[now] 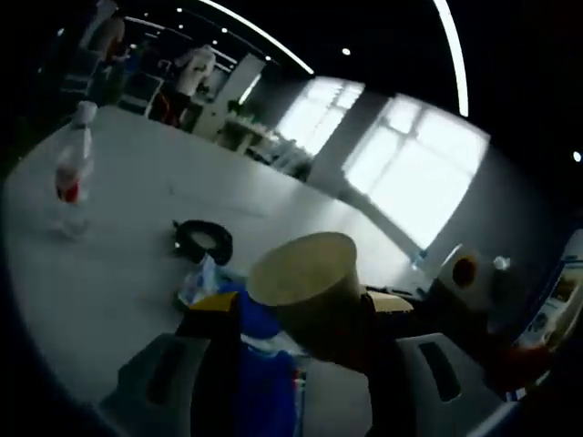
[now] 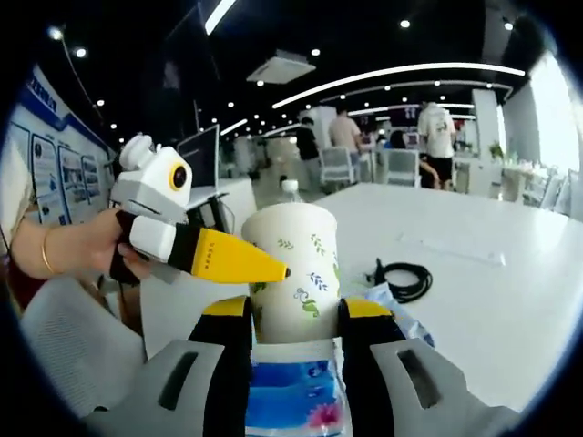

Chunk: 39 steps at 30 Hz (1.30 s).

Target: Arrange the tabletop items into an orderly group along one side of the table until the central work area is clear of visible clutter.

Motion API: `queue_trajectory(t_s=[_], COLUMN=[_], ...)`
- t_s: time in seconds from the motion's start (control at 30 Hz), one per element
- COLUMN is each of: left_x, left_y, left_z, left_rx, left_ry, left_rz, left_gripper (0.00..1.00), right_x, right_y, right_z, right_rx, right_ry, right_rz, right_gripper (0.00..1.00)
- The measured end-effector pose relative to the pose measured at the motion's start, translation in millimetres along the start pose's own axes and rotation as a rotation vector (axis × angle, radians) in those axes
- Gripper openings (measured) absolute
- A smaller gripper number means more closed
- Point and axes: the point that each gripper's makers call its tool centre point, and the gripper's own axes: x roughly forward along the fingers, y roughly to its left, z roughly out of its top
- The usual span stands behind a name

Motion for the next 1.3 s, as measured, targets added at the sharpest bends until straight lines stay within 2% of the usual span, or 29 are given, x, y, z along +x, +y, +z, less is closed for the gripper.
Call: queue_trajectory(t_s=[0.1,0.23,0.5,0.63,0.8,0.9,1.0,1.17,1.3], left_x=[0,1,2,2,0,-2,-3,-7,-10], left_y=[-2.9,-3.6,-5.6,-5.5,-3.0,-0.7,3.0,11.4,23.1], left_z=[0.5,1.0,-3.2,-2.0,3.6,6.2,11.3,20.9,28.7], left_rx=[-0.031,-0.035,0.017,0.08,0.128,0.148,0.179,0.251,0.367], left_ry=[-0.003,-0.008,0.017,0.02,0.006,-0.002,-0.021,-0.047,-0.049], left_rz=[-0.025,-0.031,-0.046,-0.033,-0.018,-0.007,0.016,0.064,0.125], left_gripper=[0.44,0.43,0.41,0.4,0.4,0.4,0.39,0.39,0.39], right_x=[1,1,1,2,1,-1,-2,-7,-10], right_y=[1,0,0,-1,-9,-12,-15,-22,-28], right_z=[0.7,1.2,-3.4,-7.3,-9.8,-9.1,-10.0,-13.7,-13.7], right_rx=[0.003,-0.01,-0.036,-0.03,-0.011,0.01,0.02,0.017,0.025], right_ry=[-0.005,-0.007,0.017,0.037,0.047,0.044,0.045,0.059,0.052], right_rz=[0.003,0.001,0.004,0.01,-0.028,-0.032,-0.046,-0.074,-0.09], right_gripper=[0.37,0.37,0.38,0.38,0.55,0.57,0.67,0.71,0.73])
